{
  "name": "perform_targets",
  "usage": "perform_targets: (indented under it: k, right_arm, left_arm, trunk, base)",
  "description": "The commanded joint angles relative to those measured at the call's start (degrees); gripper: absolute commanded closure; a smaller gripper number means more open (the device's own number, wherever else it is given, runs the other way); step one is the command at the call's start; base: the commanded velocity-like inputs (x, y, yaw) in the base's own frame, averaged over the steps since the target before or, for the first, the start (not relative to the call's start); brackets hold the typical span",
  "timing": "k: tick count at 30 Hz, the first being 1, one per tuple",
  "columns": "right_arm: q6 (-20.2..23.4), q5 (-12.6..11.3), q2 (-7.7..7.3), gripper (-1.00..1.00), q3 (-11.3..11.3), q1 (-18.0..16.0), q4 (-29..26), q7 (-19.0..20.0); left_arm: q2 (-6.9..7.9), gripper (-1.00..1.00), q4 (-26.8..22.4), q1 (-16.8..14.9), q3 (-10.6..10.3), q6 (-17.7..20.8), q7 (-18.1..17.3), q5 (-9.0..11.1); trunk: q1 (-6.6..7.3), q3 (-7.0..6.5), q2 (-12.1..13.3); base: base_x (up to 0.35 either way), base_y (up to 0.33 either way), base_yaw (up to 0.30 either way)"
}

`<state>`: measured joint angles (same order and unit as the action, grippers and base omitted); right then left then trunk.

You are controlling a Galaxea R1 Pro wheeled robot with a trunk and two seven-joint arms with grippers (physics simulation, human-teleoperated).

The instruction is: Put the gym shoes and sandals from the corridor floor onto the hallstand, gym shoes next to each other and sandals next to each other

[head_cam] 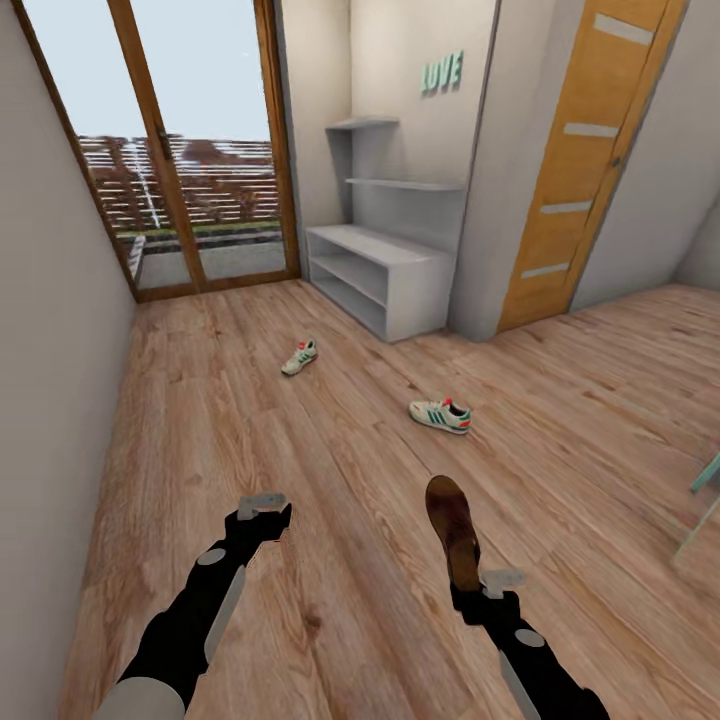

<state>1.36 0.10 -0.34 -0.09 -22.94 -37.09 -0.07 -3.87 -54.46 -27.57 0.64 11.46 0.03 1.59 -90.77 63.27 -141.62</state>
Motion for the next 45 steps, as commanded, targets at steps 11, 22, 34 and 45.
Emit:
perform_targets:
  k: [11,22,34,45]
  right_arm:
    - [0.1,-0.2,-0.01,1.0,0.0,0.0,-0.1,-0.1]
    - [0.2,-0.2,-0.01,1.0,0.0,0.0,-0.1,-0.1]
    - [0.1,-0.2,-0.01,1.0,0.0,0.0,-0.1,-0.1]
    - [0.1,-0.2,-0.01,1.0,0.0,0.0,-0.1,-0.1]
  left_arm:
    - [-0.06,-1.0,0.0,0.0,0.1,0.3,0.0,0.2]
    - [-0.08,-1.0,0.0,0.0,0.1,0.3,0.0,0.2]
    - [-0.13,-1.0,0.9,0.0,0.0,0.3,0.0,0.2]
    - [-0.12,-1.0,1.1,0.0,0.0,0.3,0.0,0.1]
  trunk:
    - [-0.02,0.05,0.0]
    - [-0.02,0.05,0.0]
    - [-0.02,0.05,0.0]
    - [-0.02,0.05,0.0]
  base:
    - [0.346,0.0,0.29]
    - [0.346,0.0,0.29]
    - [0.345,0.064,0.283]
    - [0.334,0.162,0.169]
